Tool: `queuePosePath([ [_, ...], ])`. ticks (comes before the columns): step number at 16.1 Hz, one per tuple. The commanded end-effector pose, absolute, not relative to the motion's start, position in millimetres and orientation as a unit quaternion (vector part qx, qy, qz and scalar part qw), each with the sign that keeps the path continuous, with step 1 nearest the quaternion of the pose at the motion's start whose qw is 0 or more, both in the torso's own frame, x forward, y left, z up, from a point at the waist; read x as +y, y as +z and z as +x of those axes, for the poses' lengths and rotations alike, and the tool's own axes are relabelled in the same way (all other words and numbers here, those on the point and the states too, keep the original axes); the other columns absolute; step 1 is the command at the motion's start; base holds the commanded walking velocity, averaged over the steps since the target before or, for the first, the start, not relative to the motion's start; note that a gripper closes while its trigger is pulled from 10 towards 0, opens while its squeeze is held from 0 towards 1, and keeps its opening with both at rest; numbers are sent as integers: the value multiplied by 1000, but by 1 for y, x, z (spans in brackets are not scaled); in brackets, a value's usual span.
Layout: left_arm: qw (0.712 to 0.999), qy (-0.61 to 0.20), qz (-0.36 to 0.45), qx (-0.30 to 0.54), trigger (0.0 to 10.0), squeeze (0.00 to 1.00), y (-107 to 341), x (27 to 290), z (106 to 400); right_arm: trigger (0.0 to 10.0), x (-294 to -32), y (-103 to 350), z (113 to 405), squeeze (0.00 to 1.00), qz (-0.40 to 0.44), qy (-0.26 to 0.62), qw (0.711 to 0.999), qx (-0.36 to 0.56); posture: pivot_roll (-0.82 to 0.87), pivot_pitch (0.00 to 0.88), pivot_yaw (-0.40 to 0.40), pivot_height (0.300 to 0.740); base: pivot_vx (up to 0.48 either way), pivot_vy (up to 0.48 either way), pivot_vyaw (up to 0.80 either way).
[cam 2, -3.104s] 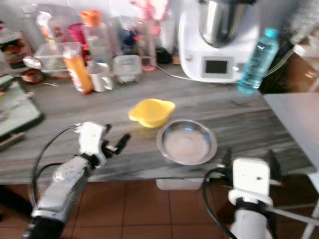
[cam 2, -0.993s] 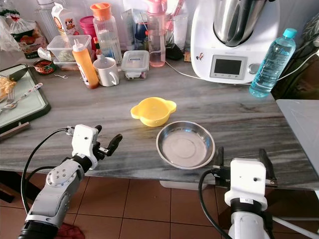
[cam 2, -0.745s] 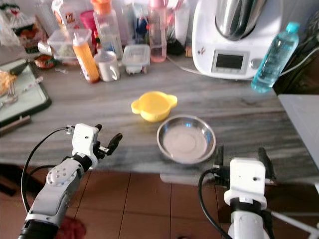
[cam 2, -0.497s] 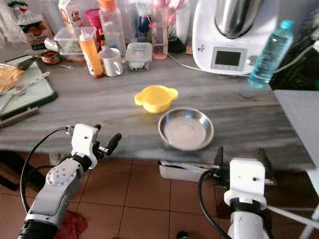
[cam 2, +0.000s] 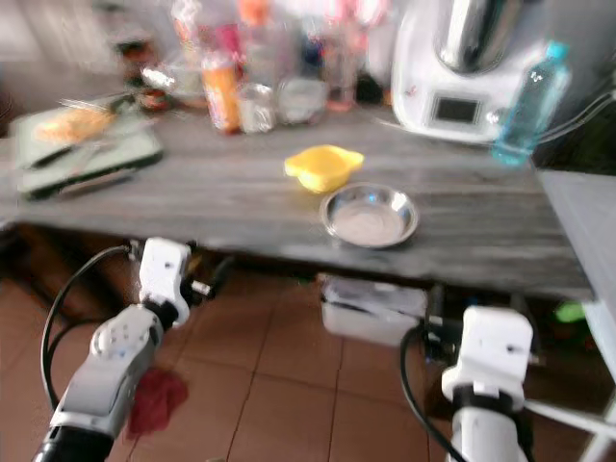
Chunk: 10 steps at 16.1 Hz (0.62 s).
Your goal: Setting the table
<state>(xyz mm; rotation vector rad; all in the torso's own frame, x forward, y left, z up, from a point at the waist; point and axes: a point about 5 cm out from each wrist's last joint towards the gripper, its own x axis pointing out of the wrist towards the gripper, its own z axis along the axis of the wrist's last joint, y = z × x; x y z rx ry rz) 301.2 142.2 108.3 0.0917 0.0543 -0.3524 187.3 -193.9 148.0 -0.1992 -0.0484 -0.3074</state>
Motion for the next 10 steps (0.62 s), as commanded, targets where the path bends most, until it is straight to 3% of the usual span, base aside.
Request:
queuePosePath([
  [1,983,-176,48,35,10000,0,105,142,300,10000,-194,148,185,0,-102,-154,982,-24,-14,76,34,740,-304,0,0],
  [10,984,-168,41,44,10000,0,99,143,298,10000,-193,138,192,0,-102,-158,982,-5,6,73,17,740,-302,0,0],
])
